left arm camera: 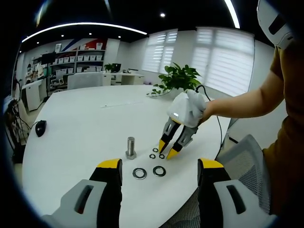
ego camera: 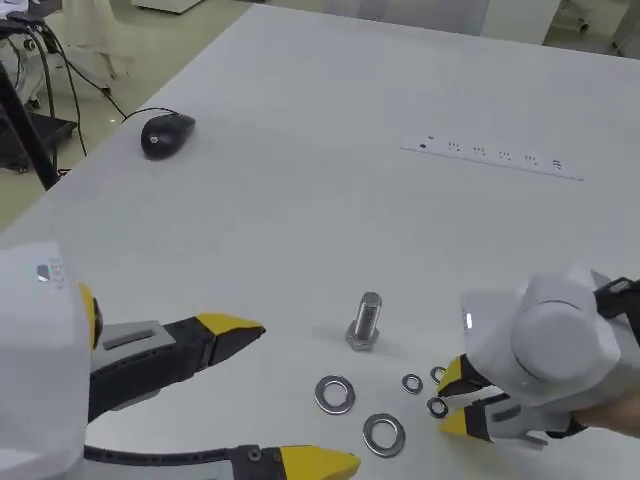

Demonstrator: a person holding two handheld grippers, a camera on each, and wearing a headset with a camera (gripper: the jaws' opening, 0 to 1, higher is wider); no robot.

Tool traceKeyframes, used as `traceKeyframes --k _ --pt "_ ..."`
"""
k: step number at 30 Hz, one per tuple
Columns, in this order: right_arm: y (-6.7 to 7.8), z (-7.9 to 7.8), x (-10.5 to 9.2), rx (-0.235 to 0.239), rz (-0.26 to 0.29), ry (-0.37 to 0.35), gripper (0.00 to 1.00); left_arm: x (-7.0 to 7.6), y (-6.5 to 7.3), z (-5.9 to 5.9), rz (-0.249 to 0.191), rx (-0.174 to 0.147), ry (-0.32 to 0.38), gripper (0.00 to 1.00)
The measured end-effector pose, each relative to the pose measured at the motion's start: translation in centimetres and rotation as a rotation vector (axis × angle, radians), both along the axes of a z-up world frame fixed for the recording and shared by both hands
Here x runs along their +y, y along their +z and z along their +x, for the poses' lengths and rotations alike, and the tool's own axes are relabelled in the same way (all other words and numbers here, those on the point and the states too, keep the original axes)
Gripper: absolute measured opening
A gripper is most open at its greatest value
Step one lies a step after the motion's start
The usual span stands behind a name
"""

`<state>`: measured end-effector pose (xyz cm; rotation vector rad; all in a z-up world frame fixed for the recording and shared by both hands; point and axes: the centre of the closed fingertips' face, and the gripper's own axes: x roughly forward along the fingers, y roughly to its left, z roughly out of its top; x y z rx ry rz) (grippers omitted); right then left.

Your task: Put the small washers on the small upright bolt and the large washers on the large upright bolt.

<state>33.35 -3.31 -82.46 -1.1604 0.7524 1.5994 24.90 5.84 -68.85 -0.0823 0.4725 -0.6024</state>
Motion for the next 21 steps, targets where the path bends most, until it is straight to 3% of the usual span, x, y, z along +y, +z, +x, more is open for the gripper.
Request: traceKeyframes --k 11,21 --pt "-0.05 -0.59 0.25 0.052 -0.001 0.004 0.18 0.28 -0.1 0.25 -0.004 0.003 0.007 0.64" --pt "-0.05 -0.69 0.34 0.046 0.005 0.001 0.18 0.41 -0.14 0.33 -0.004 0.005 0.009 0.64"
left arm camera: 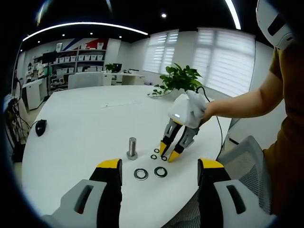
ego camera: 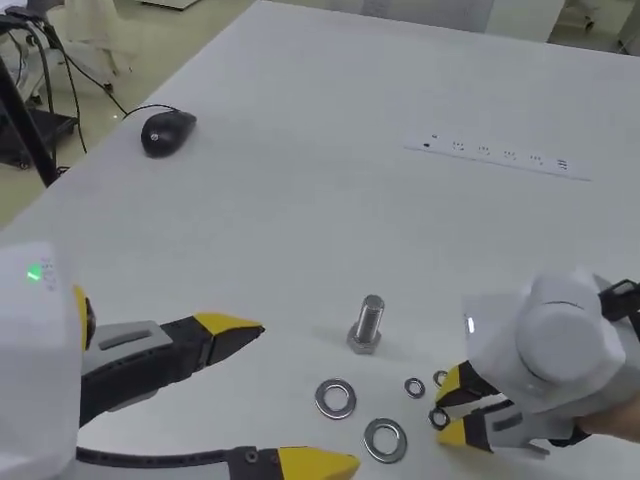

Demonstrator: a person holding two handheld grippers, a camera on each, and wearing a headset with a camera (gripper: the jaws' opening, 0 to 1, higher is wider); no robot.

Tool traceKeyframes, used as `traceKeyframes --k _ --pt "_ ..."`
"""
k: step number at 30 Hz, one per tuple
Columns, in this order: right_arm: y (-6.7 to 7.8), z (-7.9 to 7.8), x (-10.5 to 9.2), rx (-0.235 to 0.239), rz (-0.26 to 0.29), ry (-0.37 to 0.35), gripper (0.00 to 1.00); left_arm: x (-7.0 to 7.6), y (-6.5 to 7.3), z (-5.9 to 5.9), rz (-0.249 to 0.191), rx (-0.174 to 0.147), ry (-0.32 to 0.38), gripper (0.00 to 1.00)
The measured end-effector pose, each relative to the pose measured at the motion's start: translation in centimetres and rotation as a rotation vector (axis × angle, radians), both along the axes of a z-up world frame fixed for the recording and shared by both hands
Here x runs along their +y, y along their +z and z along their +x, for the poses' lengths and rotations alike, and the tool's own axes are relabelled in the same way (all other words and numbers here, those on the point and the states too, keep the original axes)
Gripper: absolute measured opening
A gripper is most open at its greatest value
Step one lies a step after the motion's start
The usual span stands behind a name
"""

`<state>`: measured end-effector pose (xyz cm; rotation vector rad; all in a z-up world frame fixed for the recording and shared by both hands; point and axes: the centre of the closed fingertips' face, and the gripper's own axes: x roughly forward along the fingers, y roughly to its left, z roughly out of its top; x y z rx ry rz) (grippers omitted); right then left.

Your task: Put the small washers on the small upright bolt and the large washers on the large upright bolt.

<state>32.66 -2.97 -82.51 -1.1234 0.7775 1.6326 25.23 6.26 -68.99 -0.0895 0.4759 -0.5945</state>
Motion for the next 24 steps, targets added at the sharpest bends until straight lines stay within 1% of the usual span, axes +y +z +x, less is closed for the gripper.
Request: traceKeyframes --k 3,4,5,10,11,17,19,20,22,24 --pt "0.0 0.0 0.04 0.0 -0.003 0.007 0.18 0.01 -0.07 -0.07 0.0 0.001 0.001 0.64" --pt "0.0 0.07 0.02 -0.004 -0.004 0.008 0.16 -0.01 -0.06 -0.1 -0.002 0.001 0.001 0.64" --pt "-0.01 0.18 -0.04 -0.016 -0.009 0.026 0.15 0.0 -0.08 -0.11 -0.002 0.001 0.001 0.64" --pt "0.0 0.18 0.01 -0.007 -0.006 0.013 0.13 0.12 -0.05 -0.07 -0.003 -0.007 0.007 0.64" --pt "0.0 0.19 0.05 -0.003 -0.007 -0.002 0.12 0.1 -0.09 -0.09 -0.006 -0.004 0.008 0.64" --pt "0.07 0.14 0.01 -0.003 -0.001 -0.009 0.12 0.04 -0.13 -0.1 -0.003 -0.001 0.01 0.64" --pt "0.23 0.12 0.0 0.001 0.005 -0.018 0.12 0.01 -0.13 -0.1 -0.002 -0.002 0.011 0.64" --pt "0.38 0.02 -0.01 0.012 0.009 -0.023 0.12 -0.04 -0.14 -0.09 -0.002 -0.002 0.01 0.64" --pt "0.52 0.24 -0.13 -0.002 0.011 -0.02 0.12 -0.16 -0.24 -0.07 0.0 0.001 0.006 0.64" --pt "0.82 0.26 -0.35 0.009 0.014 -0.029 0.12 -0.25 -0.34 -0.06 0.001 0.006 0.002 0.63"
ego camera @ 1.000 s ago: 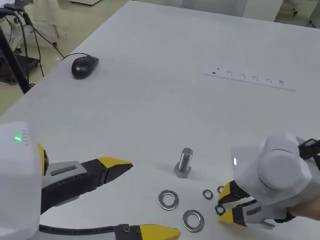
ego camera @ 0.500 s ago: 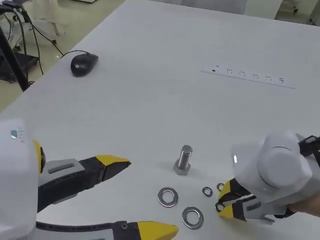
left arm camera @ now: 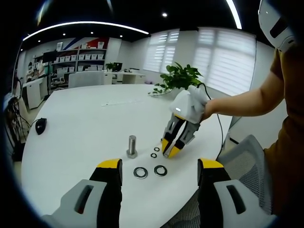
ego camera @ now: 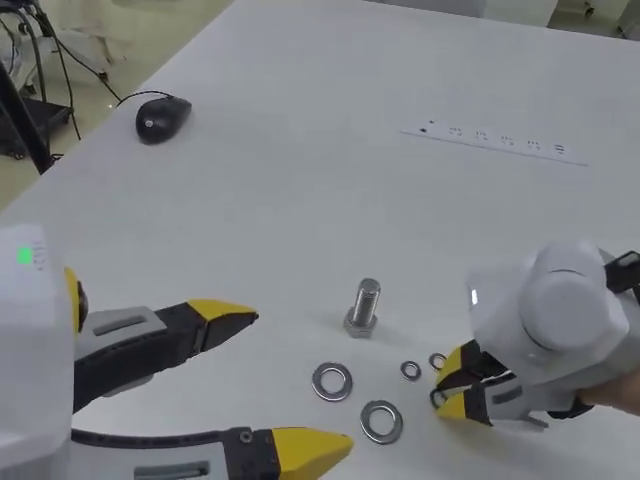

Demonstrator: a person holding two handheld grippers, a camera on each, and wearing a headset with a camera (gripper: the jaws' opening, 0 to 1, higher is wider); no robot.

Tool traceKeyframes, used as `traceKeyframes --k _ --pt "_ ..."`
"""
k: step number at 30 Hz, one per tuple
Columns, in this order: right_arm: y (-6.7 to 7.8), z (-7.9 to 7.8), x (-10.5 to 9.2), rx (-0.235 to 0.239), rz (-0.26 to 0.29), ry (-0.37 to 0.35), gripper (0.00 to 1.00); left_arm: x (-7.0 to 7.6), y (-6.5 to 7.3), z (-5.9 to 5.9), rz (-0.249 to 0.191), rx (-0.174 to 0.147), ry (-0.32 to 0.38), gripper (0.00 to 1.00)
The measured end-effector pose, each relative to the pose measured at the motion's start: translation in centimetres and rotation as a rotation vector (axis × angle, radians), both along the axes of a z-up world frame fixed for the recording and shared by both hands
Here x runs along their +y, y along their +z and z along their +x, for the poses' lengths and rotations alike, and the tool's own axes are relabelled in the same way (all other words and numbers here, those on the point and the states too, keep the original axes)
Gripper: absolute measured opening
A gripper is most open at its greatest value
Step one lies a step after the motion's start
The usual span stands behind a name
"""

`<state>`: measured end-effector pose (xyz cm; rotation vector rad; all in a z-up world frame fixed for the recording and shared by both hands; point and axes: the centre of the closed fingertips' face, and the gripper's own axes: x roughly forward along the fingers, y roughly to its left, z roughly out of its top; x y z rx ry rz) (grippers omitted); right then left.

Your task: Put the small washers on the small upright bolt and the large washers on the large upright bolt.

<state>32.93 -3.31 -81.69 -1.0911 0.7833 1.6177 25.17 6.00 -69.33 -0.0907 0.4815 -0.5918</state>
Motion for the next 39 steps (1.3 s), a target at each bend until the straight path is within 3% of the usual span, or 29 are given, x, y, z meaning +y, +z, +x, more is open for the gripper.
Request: traceKeyframes --k 7,13,18,28,39 --pt "2.0 0.3 -1.4 -0.005 0.02 -0.041 0.12 -0.2 0.2 0.2 0.004 -0.004 -0.015 0.63" --pt "3.5 1.9 -4.2 -0.04 0.003 -0.09 0.12 -0.4 -0.2 0.4 0.003 0.004 -0.025 0.63" --pt "4.4 3.3 -5.3 -0.07 0.001 -0.122 0.12 -0.5 -0.3 0.6 0.003 0.008 -0.028 0.63" --pt "6.3 6.2 -4.5 -0.127 0.034 -0.153 0.12 -0.6 -0.3 0.8 0.0 0.007 -0.034 0.63" --pt "6.2 6.3 -3.2 -0.135 0.032 -0.118 0.12 -0.4 -0.4 0.7 -0.001 0.012 -0.026 0.63"
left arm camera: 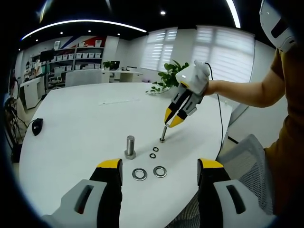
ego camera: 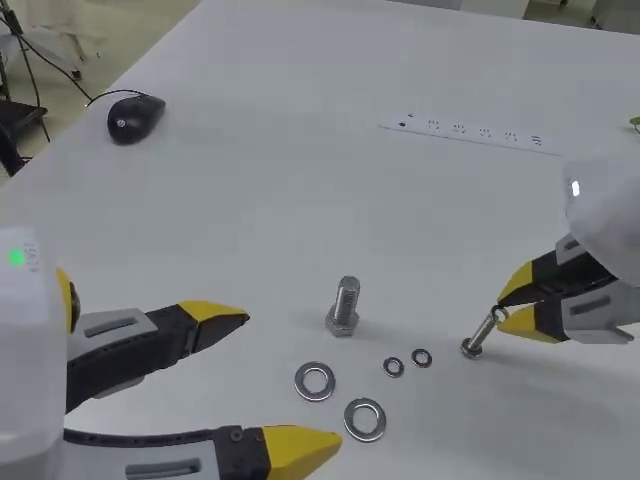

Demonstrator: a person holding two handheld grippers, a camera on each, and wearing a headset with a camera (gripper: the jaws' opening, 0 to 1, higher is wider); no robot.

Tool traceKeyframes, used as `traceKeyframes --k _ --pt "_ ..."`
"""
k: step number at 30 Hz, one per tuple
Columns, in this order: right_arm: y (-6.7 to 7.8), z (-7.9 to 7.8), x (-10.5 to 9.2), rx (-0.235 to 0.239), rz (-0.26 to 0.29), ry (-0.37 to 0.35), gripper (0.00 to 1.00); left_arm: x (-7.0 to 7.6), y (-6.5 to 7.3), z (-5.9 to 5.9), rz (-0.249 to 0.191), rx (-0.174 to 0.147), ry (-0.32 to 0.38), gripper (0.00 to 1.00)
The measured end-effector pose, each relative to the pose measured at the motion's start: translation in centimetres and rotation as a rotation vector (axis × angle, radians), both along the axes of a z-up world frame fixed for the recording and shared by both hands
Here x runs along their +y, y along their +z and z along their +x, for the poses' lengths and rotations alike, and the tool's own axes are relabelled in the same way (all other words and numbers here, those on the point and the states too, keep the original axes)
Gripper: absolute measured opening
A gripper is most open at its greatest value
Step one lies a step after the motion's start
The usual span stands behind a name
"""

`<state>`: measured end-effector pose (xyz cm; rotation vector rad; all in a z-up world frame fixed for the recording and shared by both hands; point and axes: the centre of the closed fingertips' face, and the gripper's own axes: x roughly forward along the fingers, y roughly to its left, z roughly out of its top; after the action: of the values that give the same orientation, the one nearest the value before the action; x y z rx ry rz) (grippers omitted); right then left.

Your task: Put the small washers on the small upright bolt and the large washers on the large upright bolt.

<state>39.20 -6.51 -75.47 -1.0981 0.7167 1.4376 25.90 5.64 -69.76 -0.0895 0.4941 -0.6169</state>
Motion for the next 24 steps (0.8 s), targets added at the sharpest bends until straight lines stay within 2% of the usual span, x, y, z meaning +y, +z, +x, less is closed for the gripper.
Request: traceKeyframes --k 2,4,10,17,24 --pt "-0.1 0.0 0.1 0.01 0.002 -0.003 0.12 -0.1 0.1 0.0 -0.002 -0.003 0.001 0.63" --pt "-0.3 0.4 0.0 -0.003 -0.007 0.005 0.12 -0.2 0.1 0.1 -0.005 -0.004 0.002 0.63" --pt "-0.7 0.6 -0.1 0.003 -0.015 0.014 0.12 -0.2 0.1 0.1 -0.006 -0.002 0.002 0.63" --pt "-1.3 0.4 0.0 0.0 -0.033 0.032 0.12 0.0 0.1 0.2 -0.007 -0.003 0.009 0.63" --pt "-2.9 0.4 -0.1 0.004 -0.051 0.042 0.12 0.1 0.0 0.2 -0.008 0.001 0.006 0.63"
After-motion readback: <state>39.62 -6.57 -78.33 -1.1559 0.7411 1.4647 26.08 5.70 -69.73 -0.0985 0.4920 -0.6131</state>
